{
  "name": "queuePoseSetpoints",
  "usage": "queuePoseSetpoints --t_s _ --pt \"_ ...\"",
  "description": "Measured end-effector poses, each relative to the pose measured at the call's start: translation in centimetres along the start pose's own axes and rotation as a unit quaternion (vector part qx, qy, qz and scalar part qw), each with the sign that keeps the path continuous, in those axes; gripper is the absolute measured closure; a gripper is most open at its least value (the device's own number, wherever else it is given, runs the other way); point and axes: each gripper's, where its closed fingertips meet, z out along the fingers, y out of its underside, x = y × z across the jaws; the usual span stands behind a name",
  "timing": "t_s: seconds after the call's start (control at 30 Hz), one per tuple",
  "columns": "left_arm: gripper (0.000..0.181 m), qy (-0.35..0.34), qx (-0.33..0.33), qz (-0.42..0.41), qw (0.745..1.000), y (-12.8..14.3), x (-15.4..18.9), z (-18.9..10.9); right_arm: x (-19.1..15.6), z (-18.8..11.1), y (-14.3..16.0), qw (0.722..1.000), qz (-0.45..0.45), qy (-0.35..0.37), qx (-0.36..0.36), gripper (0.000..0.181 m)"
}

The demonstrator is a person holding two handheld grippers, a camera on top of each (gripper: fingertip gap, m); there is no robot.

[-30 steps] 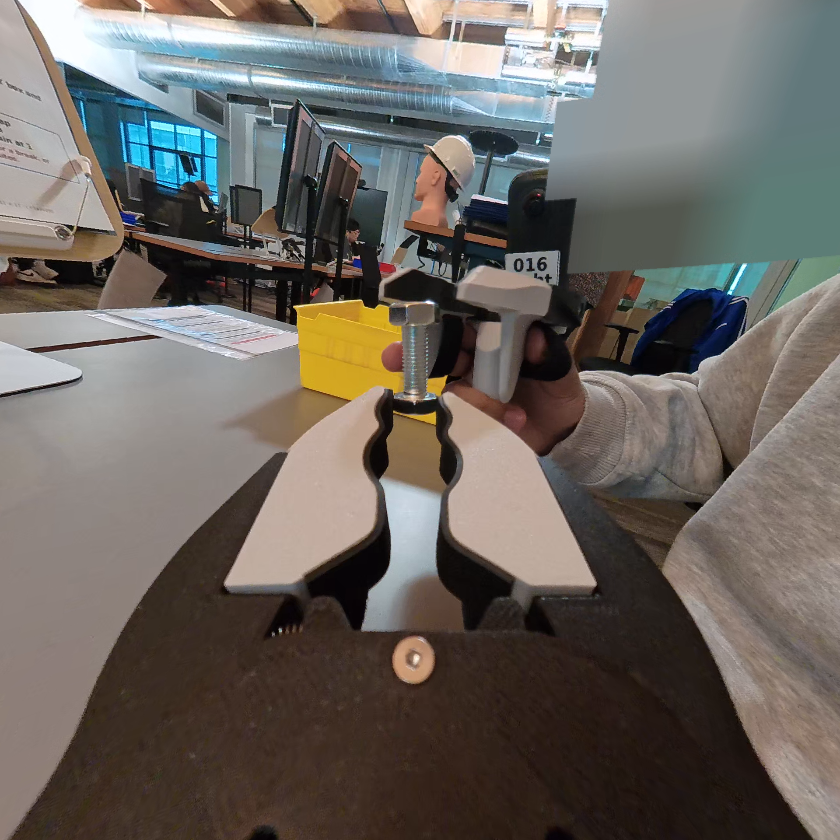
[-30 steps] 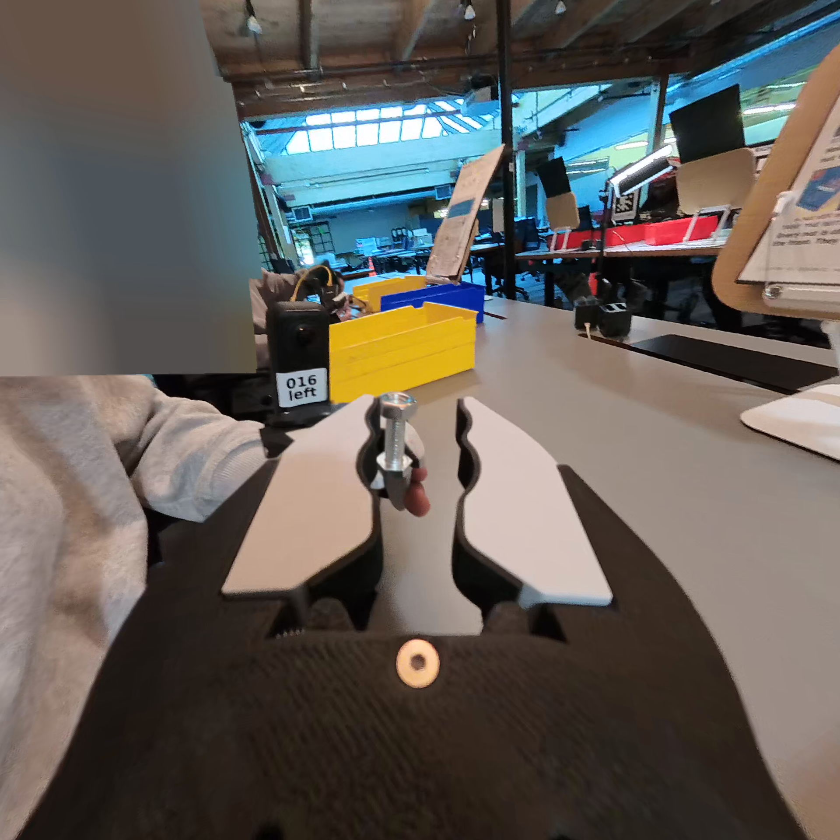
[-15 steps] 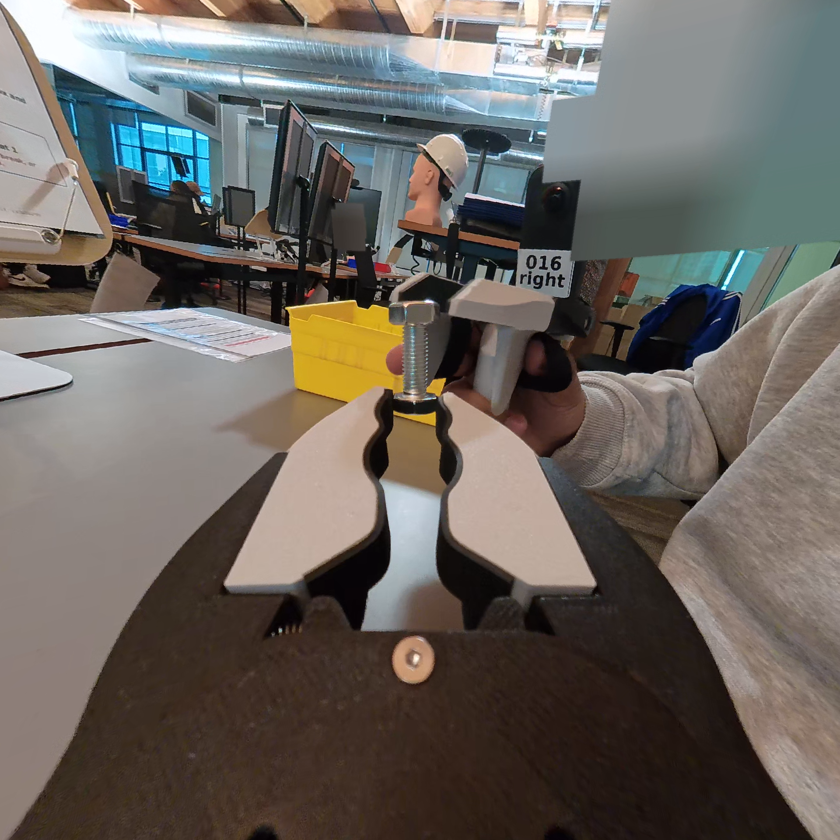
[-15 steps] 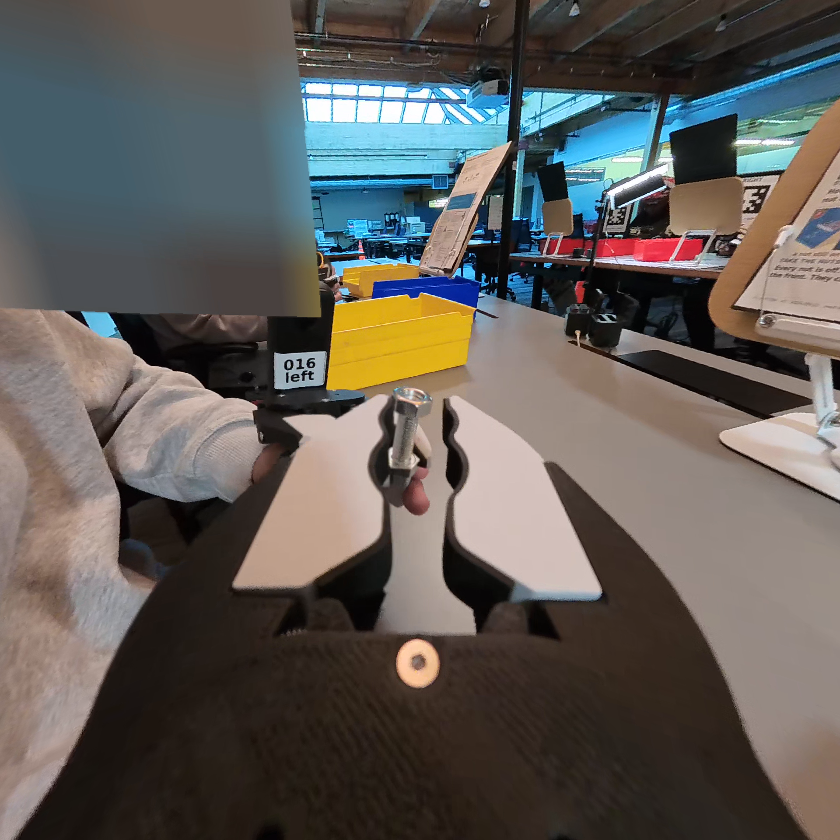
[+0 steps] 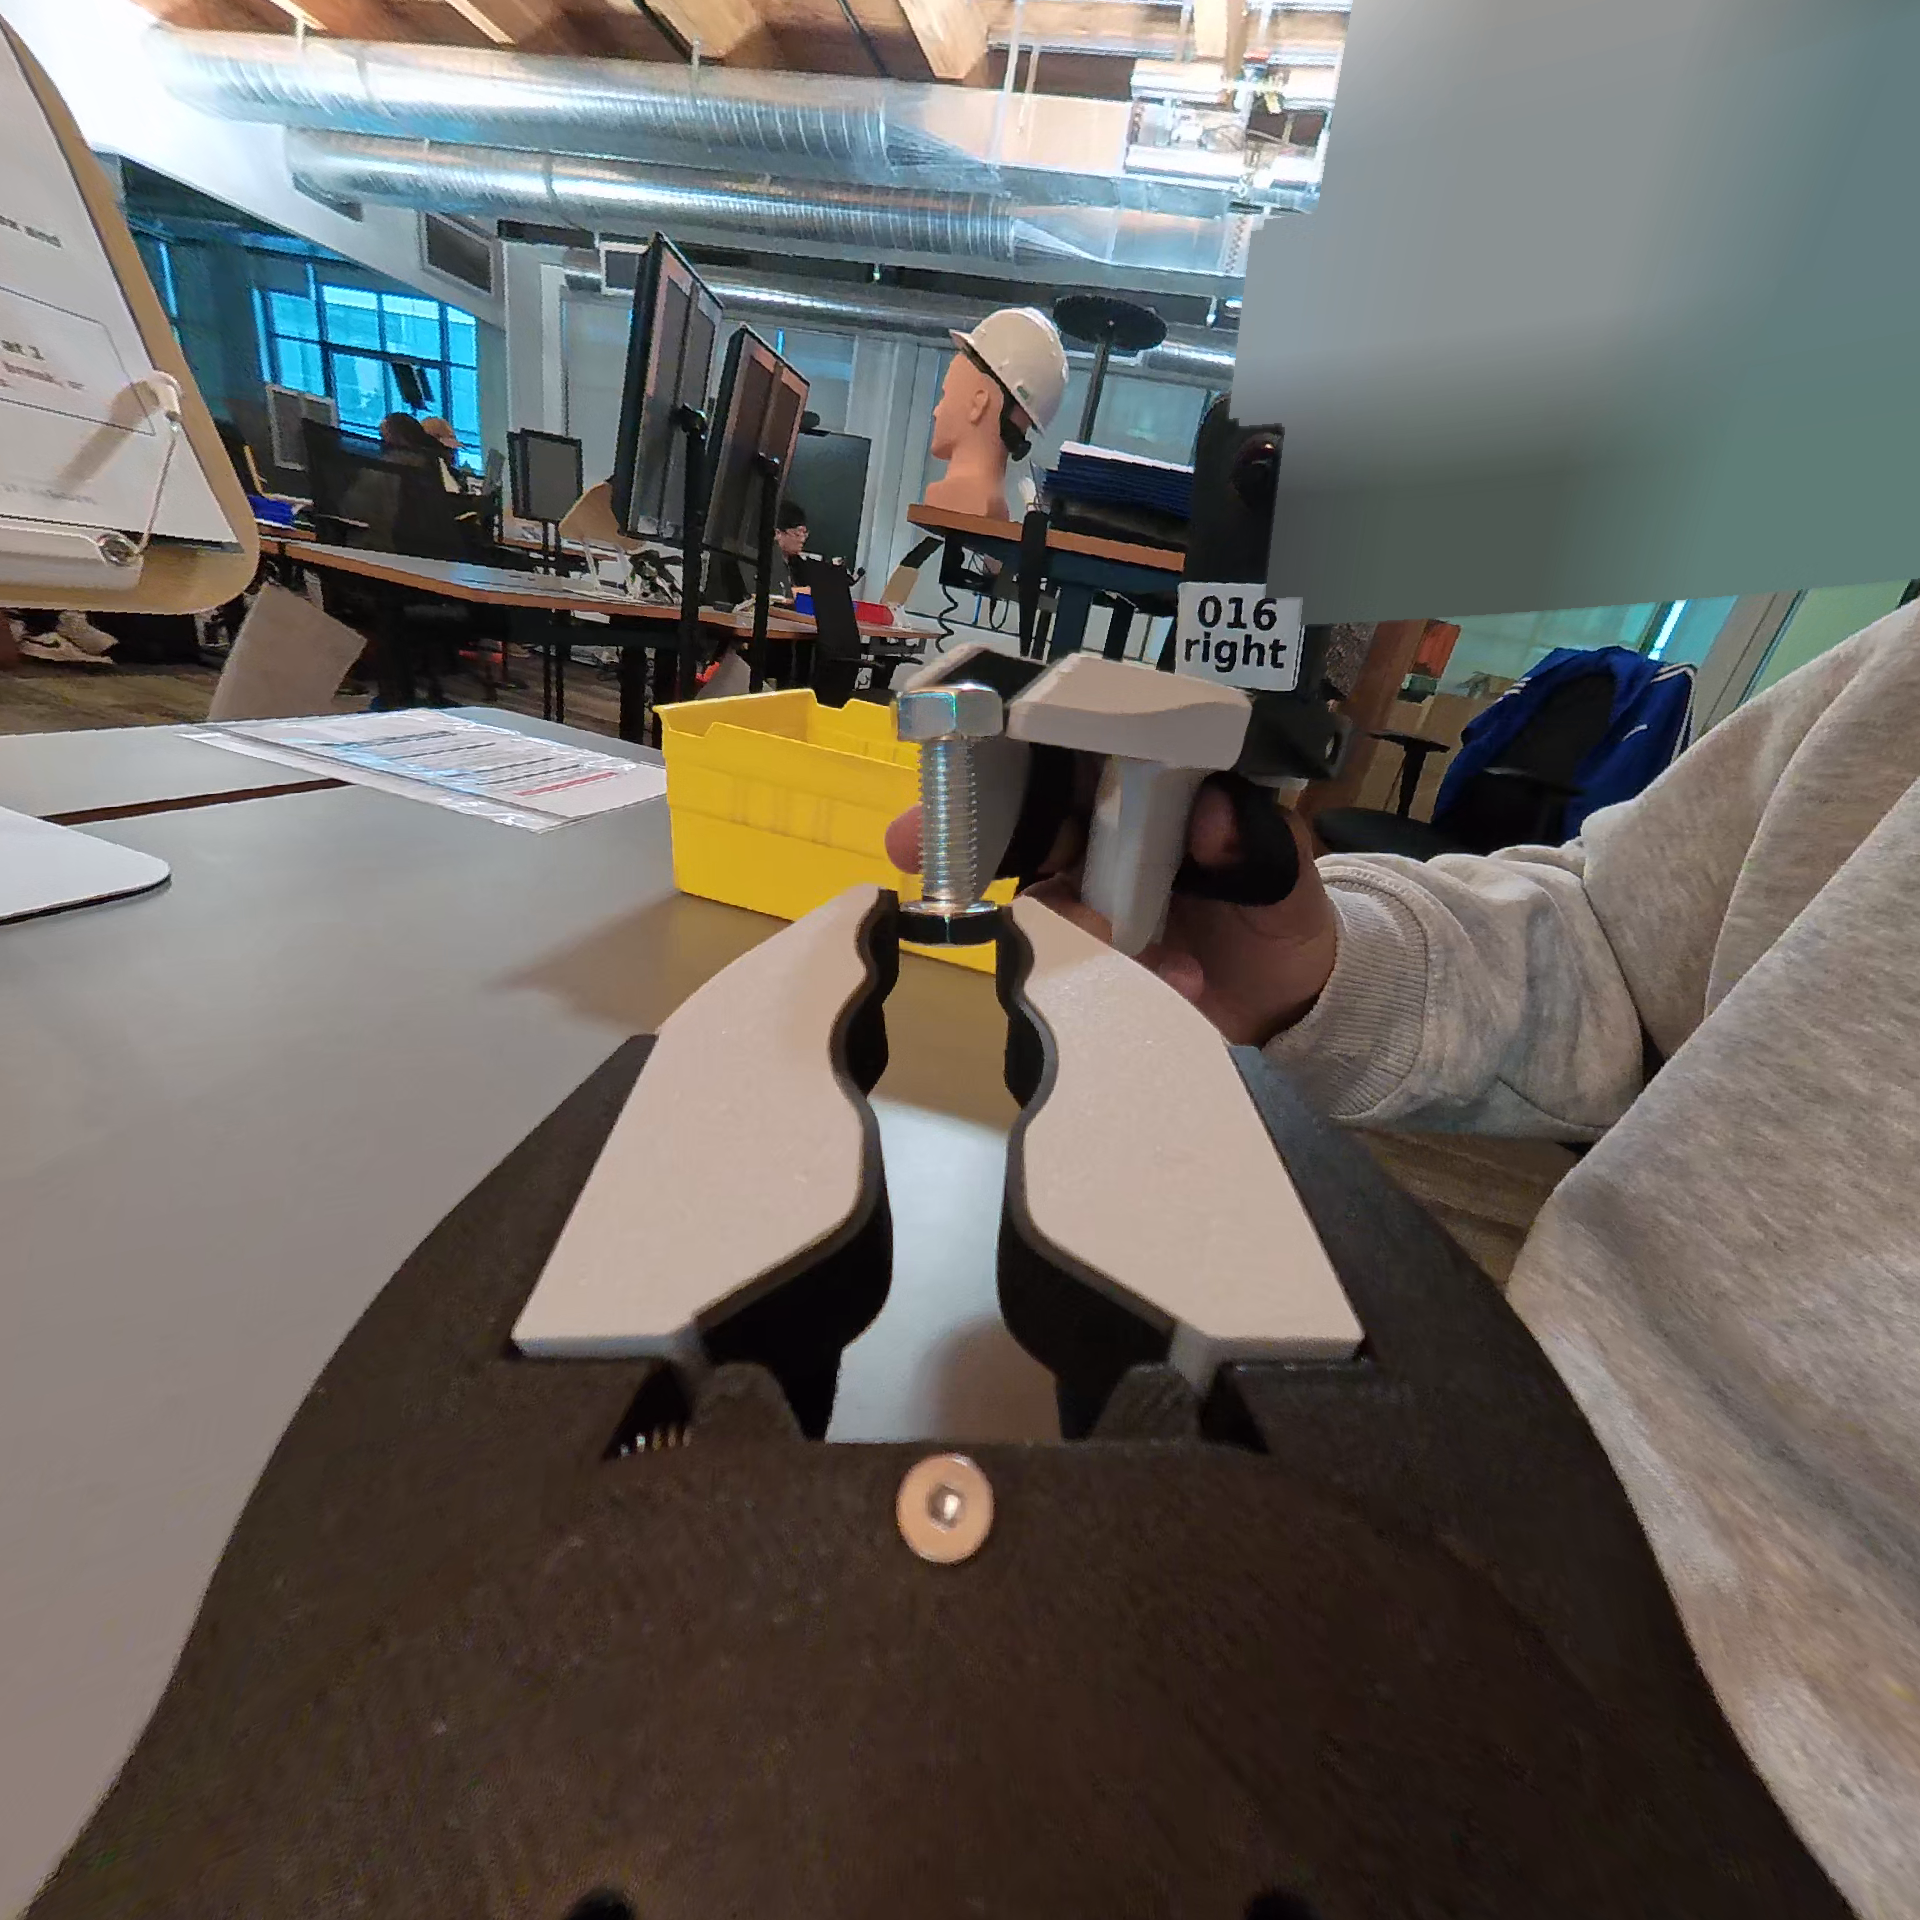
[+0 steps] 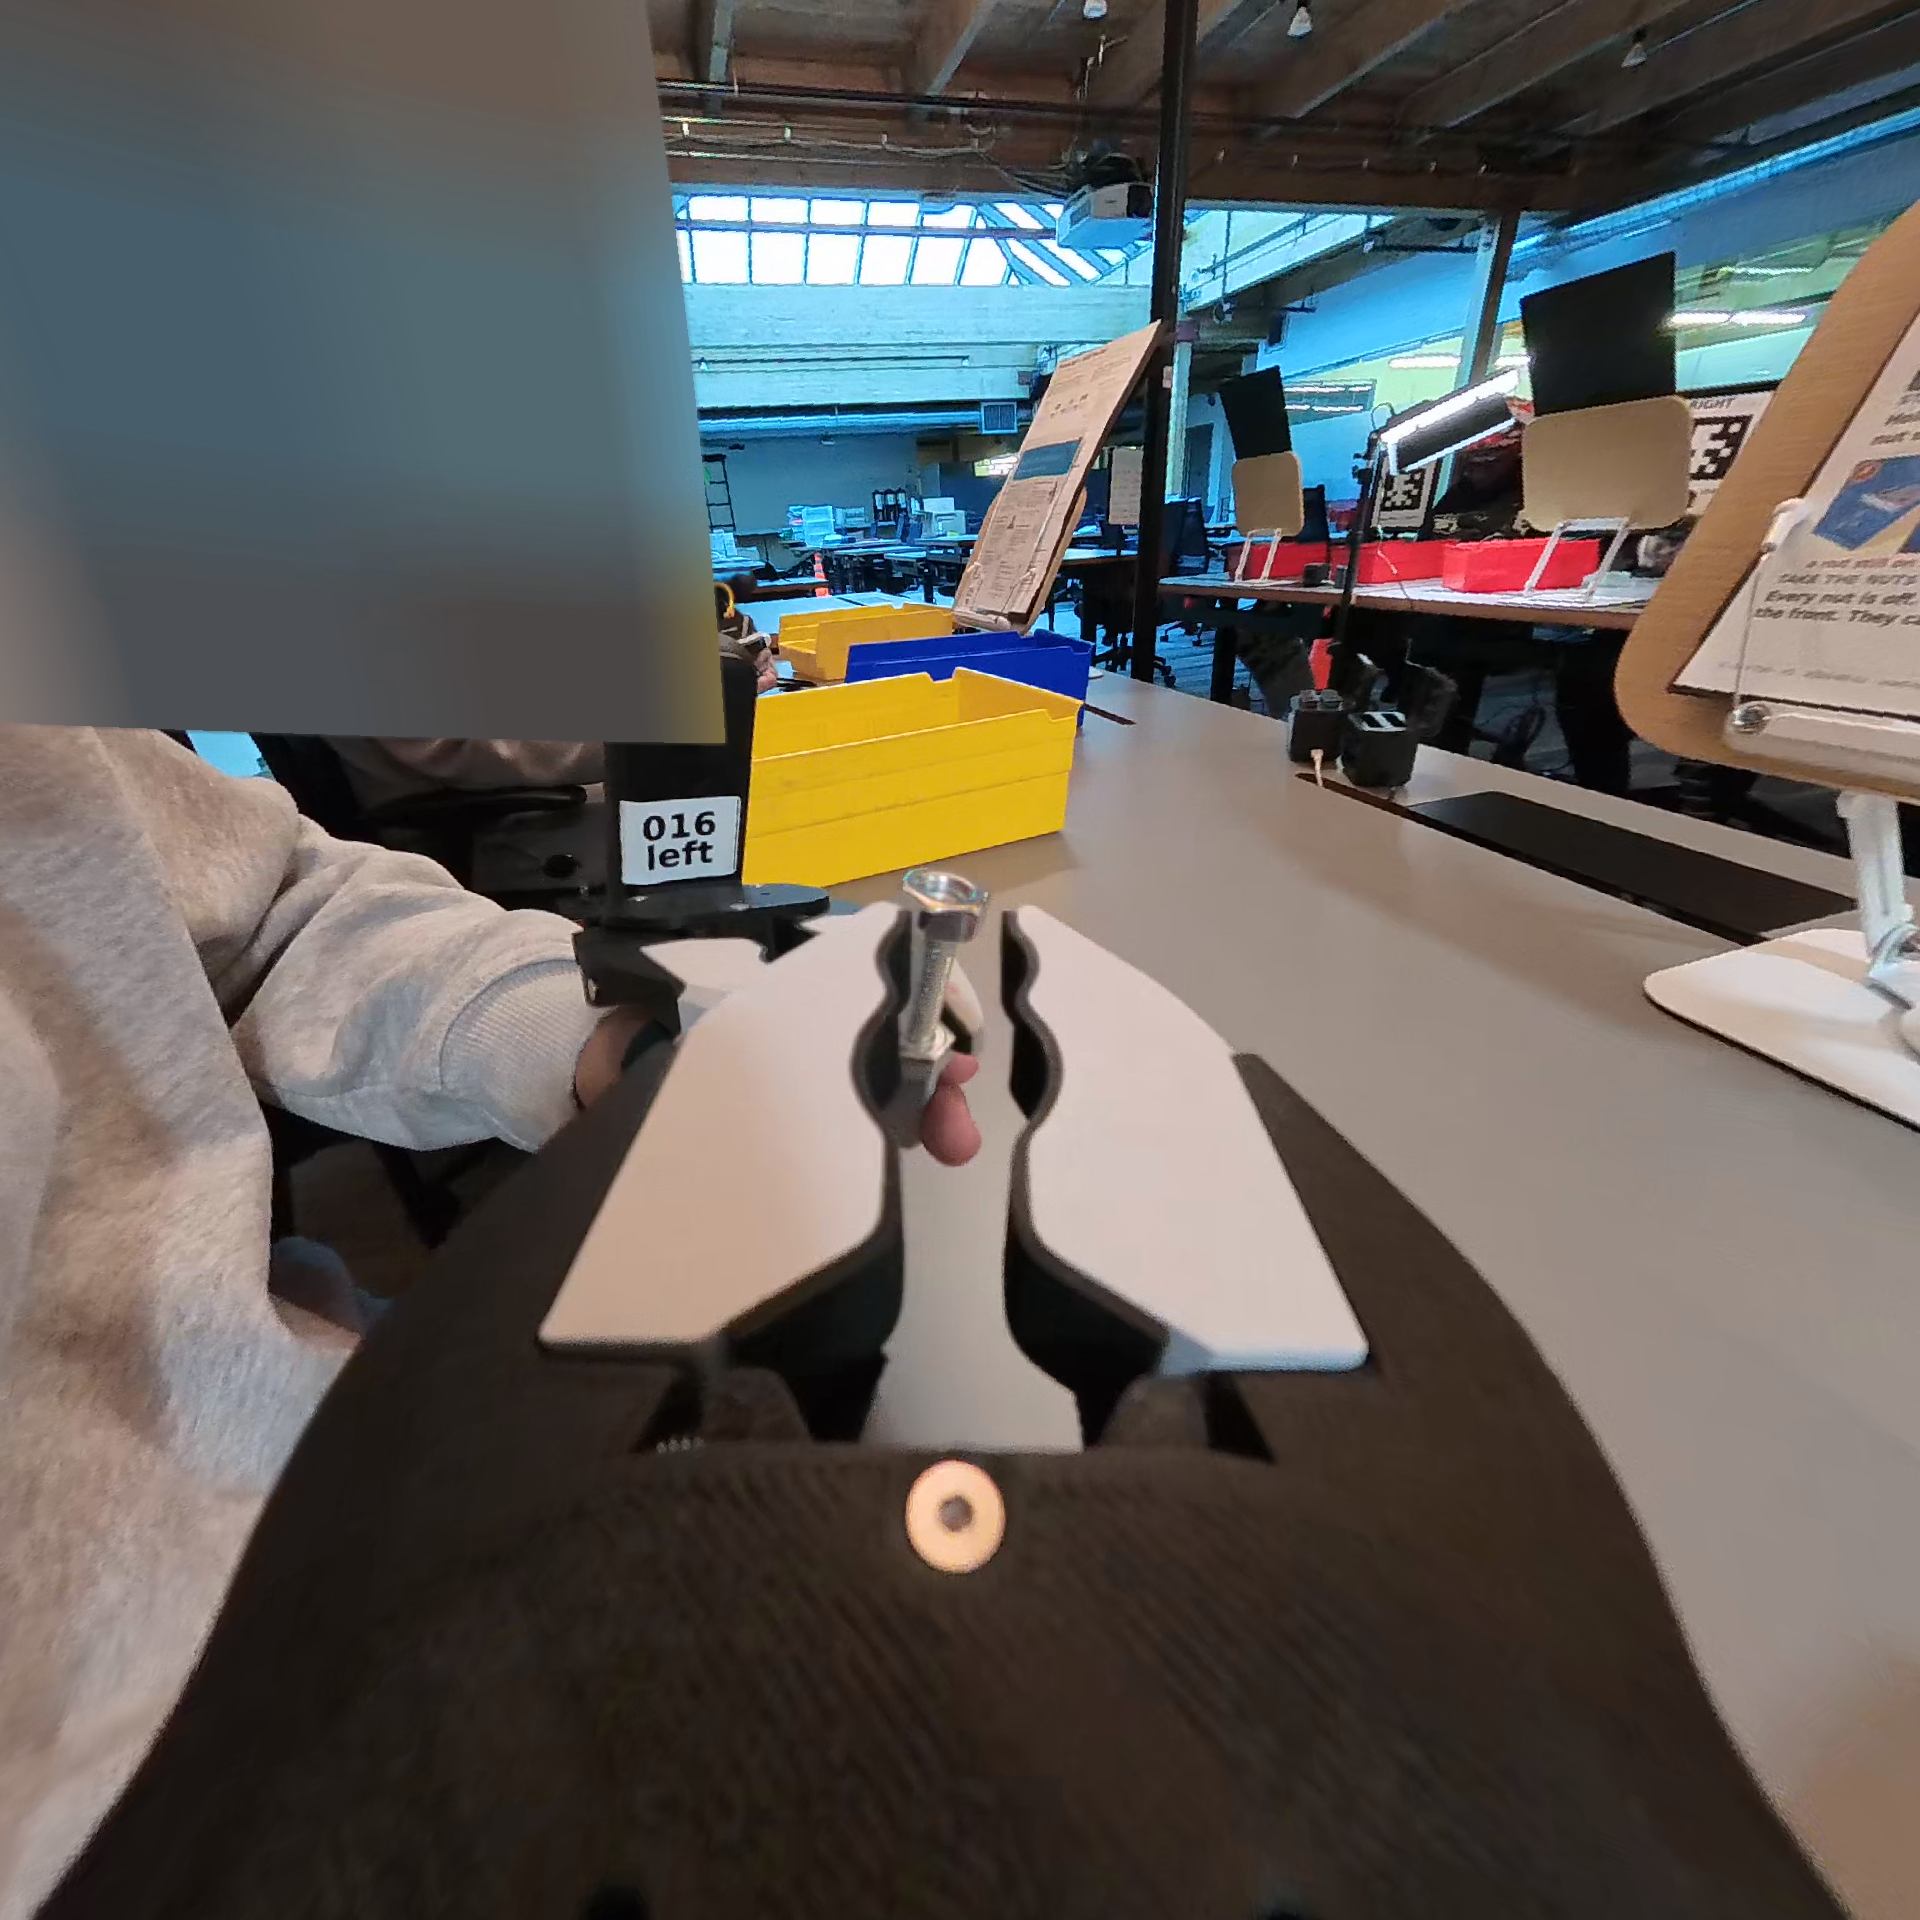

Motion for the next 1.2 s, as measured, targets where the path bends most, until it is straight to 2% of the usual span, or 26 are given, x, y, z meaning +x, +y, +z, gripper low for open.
queuePoseSetpoints --t_s 0.13,0.47,0.77,0.93,1.1,1.2 --pt "0.162 0.008 -0.002 0.007 1.0 0.1 0.4 0.1 -0.6 0.3 0.1 1.0 0.0 -0.011 -0.005 0.161" --pt "0.162 0.013 0.002 0.003 1.0 0.0 0.5 0.0 -0.7 0.0 0.1 0.999 0.019 -0.031 0.003 0.166" --pt "0.162 0.008 0.001 0.008 1.0 0.0 0.4 0.0 -1.2 0.5 0.0 0.999 0.02 -0.025 0.001 0.152" --pt "0.162 0.012 -0.004 0.009 1.0 0.2 0.6 0.1 -1.0 0.6 0.2 1.0 0.02 -0.004 -0.006 0.161" --pt "0.162 0.02 -0.007 0.004 1.0 0.3 0.7 0.1 -1.0 0.4 0.2 0.999 0.03 -0.02 -0.009 0.162" --pt "0.162 0.04 -0.007 -0.002 0.999 0.3 1.4 0.1 -1.6 0.2 0.1 0.998 0.04 -0.053 -0.008 0.163"
